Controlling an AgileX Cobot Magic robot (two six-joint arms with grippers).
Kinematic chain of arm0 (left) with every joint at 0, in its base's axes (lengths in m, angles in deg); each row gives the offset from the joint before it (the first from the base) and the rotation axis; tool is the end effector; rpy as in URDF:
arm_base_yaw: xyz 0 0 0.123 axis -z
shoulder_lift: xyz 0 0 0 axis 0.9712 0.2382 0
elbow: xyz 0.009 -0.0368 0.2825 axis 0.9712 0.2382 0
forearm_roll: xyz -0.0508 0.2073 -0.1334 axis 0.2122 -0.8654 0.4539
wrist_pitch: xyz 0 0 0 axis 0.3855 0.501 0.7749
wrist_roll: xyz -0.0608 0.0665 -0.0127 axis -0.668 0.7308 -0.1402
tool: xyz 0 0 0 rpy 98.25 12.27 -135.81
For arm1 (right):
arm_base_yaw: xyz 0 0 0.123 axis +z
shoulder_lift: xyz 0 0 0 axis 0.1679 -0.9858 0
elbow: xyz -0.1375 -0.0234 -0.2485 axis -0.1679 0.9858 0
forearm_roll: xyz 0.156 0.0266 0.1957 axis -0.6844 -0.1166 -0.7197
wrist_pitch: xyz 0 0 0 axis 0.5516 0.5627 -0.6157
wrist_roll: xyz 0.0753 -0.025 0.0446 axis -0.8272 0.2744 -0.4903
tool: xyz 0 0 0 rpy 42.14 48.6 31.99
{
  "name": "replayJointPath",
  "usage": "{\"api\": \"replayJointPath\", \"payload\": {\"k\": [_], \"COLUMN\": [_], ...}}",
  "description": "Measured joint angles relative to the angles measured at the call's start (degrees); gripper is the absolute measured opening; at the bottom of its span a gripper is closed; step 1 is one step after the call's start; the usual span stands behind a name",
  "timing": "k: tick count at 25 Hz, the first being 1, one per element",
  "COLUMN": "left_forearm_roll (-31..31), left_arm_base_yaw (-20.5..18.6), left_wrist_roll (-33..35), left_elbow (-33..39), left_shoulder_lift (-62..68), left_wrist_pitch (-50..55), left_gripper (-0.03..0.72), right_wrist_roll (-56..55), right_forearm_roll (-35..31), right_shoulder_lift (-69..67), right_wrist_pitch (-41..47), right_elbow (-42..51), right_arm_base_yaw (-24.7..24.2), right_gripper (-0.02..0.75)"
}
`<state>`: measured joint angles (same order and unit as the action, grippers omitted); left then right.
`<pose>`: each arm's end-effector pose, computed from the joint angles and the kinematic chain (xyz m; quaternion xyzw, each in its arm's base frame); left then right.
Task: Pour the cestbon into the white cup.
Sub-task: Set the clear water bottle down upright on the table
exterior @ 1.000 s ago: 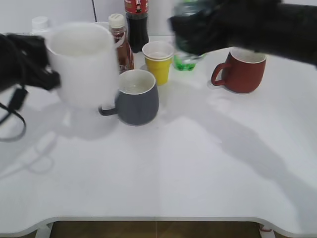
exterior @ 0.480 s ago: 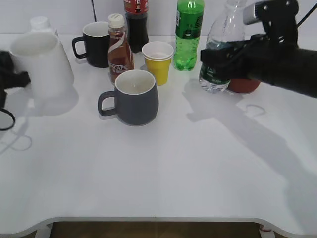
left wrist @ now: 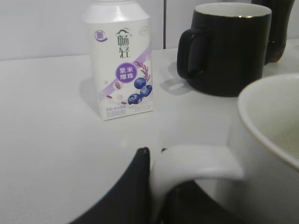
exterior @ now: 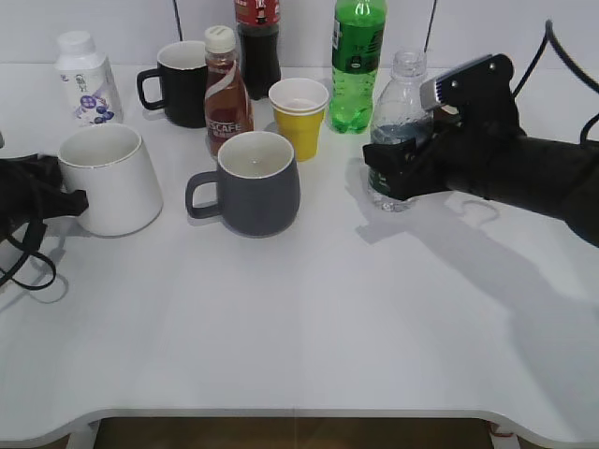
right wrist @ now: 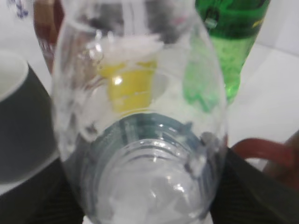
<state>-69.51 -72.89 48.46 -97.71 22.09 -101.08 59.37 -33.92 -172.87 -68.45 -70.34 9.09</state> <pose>0.3050 -0.0310 0.1155 0.0762 0.7596 -0.0692 0.6422 0.3183 0.1383 0.1615 -0.2634 0.7659 0.1913 0.5545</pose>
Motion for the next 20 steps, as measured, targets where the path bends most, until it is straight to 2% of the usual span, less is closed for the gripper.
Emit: {"api": "replayJointPath", "payload": {"k": [5,10,13,20], "left_forearm_roll": [-0.13,-0.20,-0.20,-0.20], "left_arm_base_yaw": [0.00,0.00,0.00,0.00], "left_wrist_roll": [0.00,-0.23,-0.23,-0.23], "left_elbow": [0.16,1.89,2.98,7.12], "left_shoulder_lift": [0.07,0.07,-0.11,-3.93], "left_wrist_pitch": [-0.22,-1.08,-1.88,-1.45], "left_gripper": [0.050,0.175,0.222,0.253], "right_wrist_roll": [0.38,0.40,0.40,0.40], "right_forearm_roll": [-1.26,-1.32,-1.47,-2.73], "right_shoulder_lift": [-1.47,-1.88,-2.00,-2.27], "right_wrist_pitch": [-1.14,-3.21,-3.22,-3.22], "right_elbow": [0.10,0.10,0.10,0.10], "right_arm_base_yaw": [0.00,0.00,0.00,0.00], "right_gripper": [0.491,0.491,0.491,0.491]}}
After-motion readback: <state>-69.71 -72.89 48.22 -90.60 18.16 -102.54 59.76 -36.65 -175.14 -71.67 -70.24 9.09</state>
